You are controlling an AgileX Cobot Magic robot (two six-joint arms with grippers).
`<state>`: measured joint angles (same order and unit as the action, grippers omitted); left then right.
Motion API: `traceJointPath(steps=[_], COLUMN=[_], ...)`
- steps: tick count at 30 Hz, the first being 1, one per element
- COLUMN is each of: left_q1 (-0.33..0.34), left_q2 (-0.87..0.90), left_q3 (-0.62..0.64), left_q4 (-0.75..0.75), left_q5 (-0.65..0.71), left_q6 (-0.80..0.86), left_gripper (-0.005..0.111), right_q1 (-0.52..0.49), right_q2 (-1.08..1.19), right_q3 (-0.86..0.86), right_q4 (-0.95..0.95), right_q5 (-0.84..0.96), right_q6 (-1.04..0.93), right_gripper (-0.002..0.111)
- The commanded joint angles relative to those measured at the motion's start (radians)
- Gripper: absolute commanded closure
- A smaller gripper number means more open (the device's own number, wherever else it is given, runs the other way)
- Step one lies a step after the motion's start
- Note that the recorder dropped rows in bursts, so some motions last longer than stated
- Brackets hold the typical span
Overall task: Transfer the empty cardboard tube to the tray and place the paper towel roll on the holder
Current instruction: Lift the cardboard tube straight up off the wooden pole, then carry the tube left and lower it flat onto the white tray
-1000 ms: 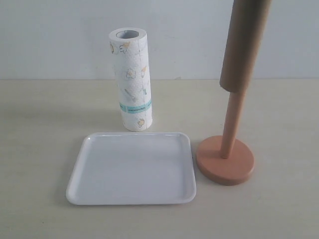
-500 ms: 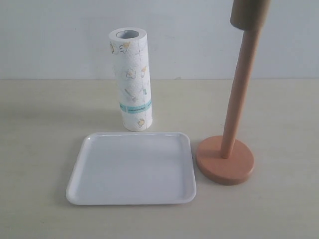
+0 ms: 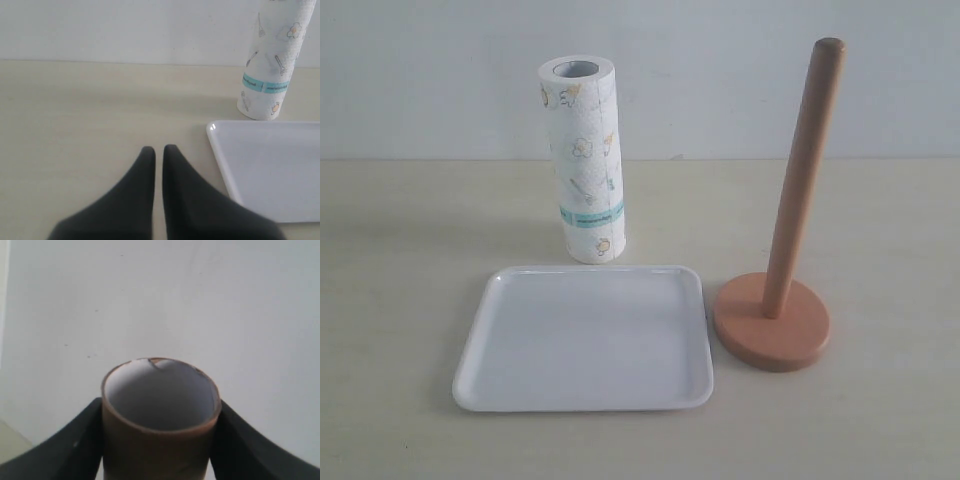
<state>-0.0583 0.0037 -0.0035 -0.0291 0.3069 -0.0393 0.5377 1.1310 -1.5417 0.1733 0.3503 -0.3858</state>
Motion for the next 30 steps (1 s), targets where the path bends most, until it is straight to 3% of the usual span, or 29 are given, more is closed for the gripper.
traceJointPath(steps=[1, 6, 13, 21, 30], left_q1=[0.002, 0.002, 0.002, 0.002, 0.002], left_q2=[-0.004, -0.004, -0.004, -0.004, -0.004], left_q3=[0.003, 0.003, 0.003, 0.003, 0.003], left_q4=[-0.011, -0.011, -0.011, -0.011, -0.011], left_q5=[-0.001, -0.001, -0.001, -0.001, -0.001], left_q6=[0.003, 0.003, 0.003, 0.003, 0.003], left_gripper=[0.102, 0.102, 0.102, 0.102, 0.102], right_q1=[0.138, 0.288, 0.322, 0.332, 0.467], right_q2=[0.033, 0.166, 0.445, 0.663, 0.737], right_q3=[-0.006, -0.006, -0.006, -0.006, -0.064], right_q4=[-0.002, -0.002, 0.013, -0.018, -0.270], right_q5=[0.049, 0.149, 0.418, 0.402, 0.345], right_q6=[-0.049, -0.042, -0.037, -0.284, -0.293], right_gripper=[0.108, 0.108, 0.108, 0.108, 0.108])
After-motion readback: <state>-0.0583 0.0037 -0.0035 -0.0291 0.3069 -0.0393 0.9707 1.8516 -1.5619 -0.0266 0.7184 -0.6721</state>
